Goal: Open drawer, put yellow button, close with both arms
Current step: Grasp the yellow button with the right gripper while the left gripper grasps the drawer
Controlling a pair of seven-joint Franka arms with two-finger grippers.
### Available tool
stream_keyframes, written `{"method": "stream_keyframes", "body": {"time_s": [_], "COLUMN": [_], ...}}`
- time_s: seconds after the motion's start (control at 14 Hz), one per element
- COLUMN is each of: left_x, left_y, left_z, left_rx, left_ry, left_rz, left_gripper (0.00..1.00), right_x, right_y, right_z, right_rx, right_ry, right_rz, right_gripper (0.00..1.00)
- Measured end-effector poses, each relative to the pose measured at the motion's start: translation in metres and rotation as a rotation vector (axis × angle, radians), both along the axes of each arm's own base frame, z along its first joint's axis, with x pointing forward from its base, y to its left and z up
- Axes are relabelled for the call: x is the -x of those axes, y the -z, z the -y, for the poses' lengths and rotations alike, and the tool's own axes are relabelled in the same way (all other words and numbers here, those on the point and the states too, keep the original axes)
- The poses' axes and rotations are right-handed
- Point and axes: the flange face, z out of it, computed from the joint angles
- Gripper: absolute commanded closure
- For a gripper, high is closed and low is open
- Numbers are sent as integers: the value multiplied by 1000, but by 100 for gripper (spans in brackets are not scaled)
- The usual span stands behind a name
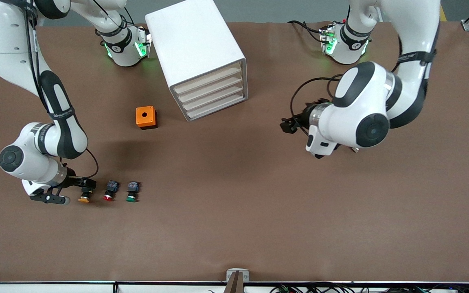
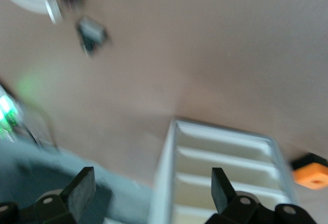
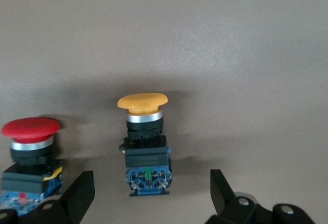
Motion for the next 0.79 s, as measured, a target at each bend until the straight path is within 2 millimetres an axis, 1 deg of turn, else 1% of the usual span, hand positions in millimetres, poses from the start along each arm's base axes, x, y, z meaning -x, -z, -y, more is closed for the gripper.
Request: {"method": "stream_keyframes", "body": {"time_s": [0.07, 0.21, 0.5, 0.57, 0.64, 0.79], "left_x": [4, 12, 28, 30, 31, 30], "left_y": [9, 26, 64, 71, 77, 92], "left_z": [14, 43, 96, 106, 111, 116], "left_rx": [-15, -72, -260, -295, -331, -421], "left_ry": [-76, -214, -423, -472, -520, -618], "left_rz": [-70, -204, -422, -479, -532, -636], "left_gripper": [0, 0, 0, 0, 0, 0], "right_x": [0, -1, -6, -7, -7, -7], "right_y": [4, 6, 6, 7, 8, 10], "right_z": [0, 0, -1, -1, -1, -1], "right_rx": [-1, -1, -1, -1, -1, -1], "right_ry": [1, 3, 4, 4, 3, 3], "right_rz": [-6, -5, 3, 2, 1, 0], "right_gripper": [0, 0, 4, 8, 8, 10]}}
